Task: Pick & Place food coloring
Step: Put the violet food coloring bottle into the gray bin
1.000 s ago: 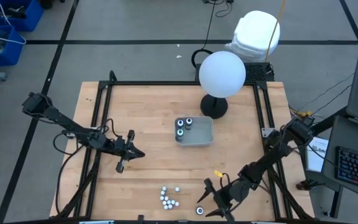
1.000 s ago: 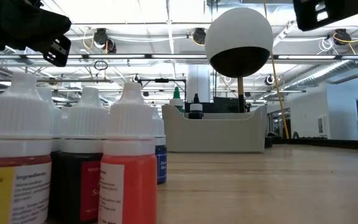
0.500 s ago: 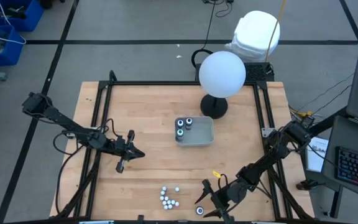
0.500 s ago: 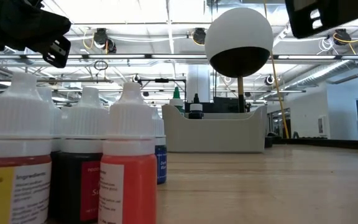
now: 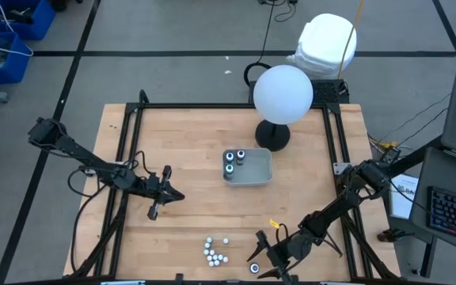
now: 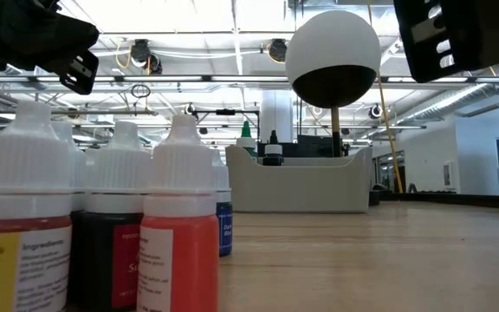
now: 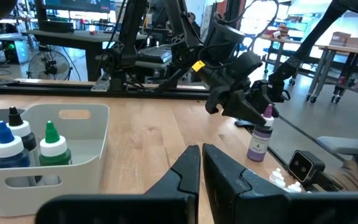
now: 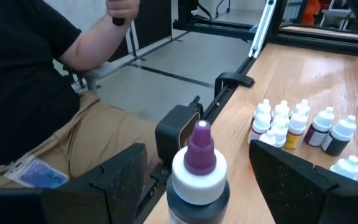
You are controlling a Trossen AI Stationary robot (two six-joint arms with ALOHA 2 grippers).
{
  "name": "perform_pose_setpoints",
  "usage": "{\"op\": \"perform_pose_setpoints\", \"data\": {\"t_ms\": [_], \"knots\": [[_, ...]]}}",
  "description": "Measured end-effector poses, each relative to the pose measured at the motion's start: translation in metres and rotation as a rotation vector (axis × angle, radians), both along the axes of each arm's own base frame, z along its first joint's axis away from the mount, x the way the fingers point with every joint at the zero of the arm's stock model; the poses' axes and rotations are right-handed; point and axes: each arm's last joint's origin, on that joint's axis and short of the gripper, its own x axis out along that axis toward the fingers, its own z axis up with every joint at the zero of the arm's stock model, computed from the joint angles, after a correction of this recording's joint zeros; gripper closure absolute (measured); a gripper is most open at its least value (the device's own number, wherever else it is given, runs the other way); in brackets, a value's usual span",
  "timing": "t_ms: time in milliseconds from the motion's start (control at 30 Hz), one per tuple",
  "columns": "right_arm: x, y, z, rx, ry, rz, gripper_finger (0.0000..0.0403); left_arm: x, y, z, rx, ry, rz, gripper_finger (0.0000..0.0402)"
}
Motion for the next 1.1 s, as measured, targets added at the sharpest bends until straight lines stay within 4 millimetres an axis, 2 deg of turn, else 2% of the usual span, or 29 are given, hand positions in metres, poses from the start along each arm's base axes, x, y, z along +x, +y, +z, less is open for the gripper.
{"op": "perform_pose_setpoints", "data": {"t_ms": [167,767,867,1033,1100], "knots": [[-0.0003,-0.0003,-0.0016,-0.008,0.015,-0.001,0.0137,0.0000,0.0000,0.0000,0.010,-0.002,0.000,0.0376],[-0.0003,-0.0012,-0.0034,-0.005,0.038,-0.012,0.0215,0.0001,0.0000,0.0001,0.014,-0.003,0.000,0.0376],[-0.0002,-0.0017,-0.0044,-0.014,0.046,-0.013,0.0236,0.0000,0.0000,0.0001,0.015,-0.004,0.000,0.0376],[0.0020,-0.0040,-0.0040,-0.029,0.033,-0.014,0.0295,0.0000,0.0000,0.0001,0.015,-0.004,0.000,0.0376],[0.0036,-0.0051,-0.0025,-0.029,0.013,-0.014,0.0297,0.0001,0.0000,0.0001,0.016,-0.004,0.000,0.0376]]}}
